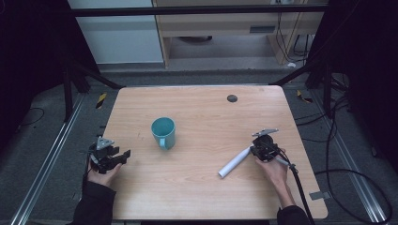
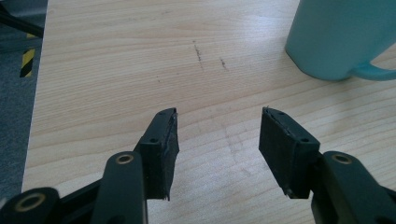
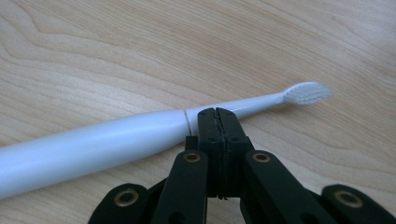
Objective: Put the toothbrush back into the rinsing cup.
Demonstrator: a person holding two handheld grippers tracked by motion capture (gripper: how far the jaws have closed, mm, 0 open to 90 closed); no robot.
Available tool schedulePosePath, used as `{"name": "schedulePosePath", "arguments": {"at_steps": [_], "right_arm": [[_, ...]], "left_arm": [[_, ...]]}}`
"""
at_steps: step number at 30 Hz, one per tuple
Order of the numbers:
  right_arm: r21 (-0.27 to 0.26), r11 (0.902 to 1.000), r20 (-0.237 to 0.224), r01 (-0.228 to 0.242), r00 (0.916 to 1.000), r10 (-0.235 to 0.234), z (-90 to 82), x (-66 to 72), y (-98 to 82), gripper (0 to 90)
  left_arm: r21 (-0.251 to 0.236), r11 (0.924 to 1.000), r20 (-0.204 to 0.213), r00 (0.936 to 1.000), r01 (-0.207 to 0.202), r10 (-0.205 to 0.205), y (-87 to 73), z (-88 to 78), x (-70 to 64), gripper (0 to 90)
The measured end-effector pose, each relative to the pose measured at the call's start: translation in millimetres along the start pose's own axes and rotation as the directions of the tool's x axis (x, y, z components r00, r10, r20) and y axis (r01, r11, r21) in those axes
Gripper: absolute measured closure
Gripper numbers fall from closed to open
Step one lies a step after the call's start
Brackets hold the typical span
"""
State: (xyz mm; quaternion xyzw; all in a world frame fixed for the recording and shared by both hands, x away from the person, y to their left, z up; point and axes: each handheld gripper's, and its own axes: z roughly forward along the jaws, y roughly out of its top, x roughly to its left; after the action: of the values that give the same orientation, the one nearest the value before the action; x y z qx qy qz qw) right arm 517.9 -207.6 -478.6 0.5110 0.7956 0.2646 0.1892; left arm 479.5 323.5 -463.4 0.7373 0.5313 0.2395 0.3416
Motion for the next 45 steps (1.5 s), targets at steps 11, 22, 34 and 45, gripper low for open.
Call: {"name": "schedulePosePath", "arguments": {"at_steps": [11,22,34,45], "right_arm": [[-0.003,0.9999,-0.022,0.012,0.9997,-0.012,9.4,7.9,11.6,89.8],[-0.009,0.9996,-0.03,0.028,0.9992,-0.028,15.5,15.3,17.8,89.8],[-0.028,0.999,-0.06,0.034,0.9976,-0.035,17.8,21.4,20.7,89.8],[-0.028,0.9983,-0.084,0.051,0.9951,-0.053,17.9,30.2,22.1,89.9]], "left_arm": [[0.002,1.0,-0.001,1.0,-0.001,0.001,-0.2,0.4,0.2,47.1],[0.004,1.0,-0.001,1.0,-0.003,0.003,-0.2,0.4,0.3,47.2],[0.005,1.0,-0.002,1.0,-0.006,0.006,-0.1,0.6,-0.1,47.3],[0.004,1.0,-0.002,1.0,-0.007,0.007,-0.1,0.5,-0.3,47.4]]}}
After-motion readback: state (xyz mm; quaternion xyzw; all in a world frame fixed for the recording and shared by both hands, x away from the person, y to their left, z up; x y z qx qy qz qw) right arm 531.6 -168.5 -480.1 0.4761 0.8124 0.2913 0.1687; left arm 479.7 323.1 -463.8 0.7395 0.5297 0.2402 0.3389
